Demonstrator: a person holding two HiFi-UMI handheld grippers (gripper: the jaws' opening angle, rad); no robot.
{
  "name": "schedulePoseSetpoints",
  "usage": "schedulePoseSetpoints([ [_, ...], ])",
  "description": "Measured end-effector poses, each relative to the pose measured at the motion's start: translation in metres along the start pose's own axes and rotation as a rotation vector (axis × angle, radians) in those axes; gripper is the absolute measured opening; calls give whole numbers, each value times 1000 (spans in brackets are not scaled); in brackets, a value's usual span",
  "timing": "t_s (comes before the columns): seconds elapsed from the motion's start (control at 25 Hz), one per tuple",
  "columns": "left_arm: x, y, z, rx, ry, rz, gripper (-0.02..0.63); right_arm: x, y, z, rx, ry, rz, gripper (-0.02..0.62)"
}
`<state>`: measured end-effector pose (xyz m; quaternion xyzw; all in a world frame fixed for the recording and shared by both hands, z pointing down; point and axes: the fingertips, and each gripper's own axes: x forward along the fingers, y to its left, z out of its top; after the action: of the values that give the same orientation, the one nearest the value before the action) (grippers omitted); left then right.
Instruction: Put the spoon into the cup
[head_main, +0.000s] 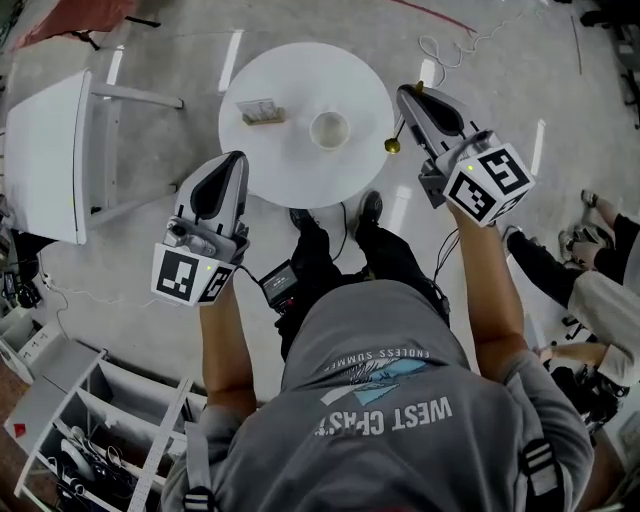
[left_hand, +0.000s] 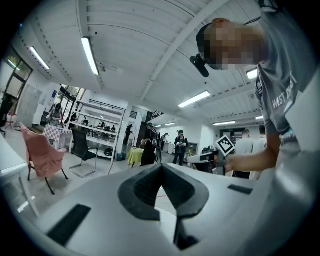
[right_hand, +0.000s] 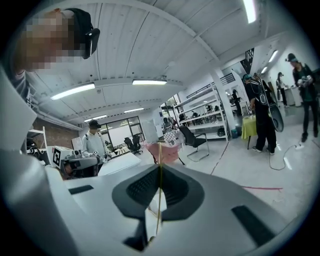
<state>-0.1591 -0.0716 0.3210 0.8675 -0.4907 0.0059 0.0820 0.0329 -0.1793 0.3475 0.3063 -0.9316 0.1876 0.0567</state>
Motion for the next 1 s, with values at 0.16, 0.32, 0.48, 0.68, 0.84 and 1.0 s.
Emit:
schedulePoseSetpoints([
  [0.16, 12, 3, -9, -17, 16, -9, 2, 12, -11, -11, 23, 23, -1, 2],
  [0.32, 24, 4, -16, -30, 34, -26, 2, 22, -18, -19, 43, 40, -2, 2],
  [0.48, 39, 7, -23, -30, 43, -45, 2, 37, -27, -26, 55, 53, 2, 2],
  [0.68, 50, 8, -30, -41, 59, -62, 3, 46, -33, -37, 77, 78, -4, 2],
  [0.84, 56, 9, -34, -53, 68, -70, 2, 49, -42, -46, 100, 95, -14, 2],
  [1.0, 60, 11, -41, -64, 84, -73, 2, 53, -47, -59, 134, 112, -7, 2],
])
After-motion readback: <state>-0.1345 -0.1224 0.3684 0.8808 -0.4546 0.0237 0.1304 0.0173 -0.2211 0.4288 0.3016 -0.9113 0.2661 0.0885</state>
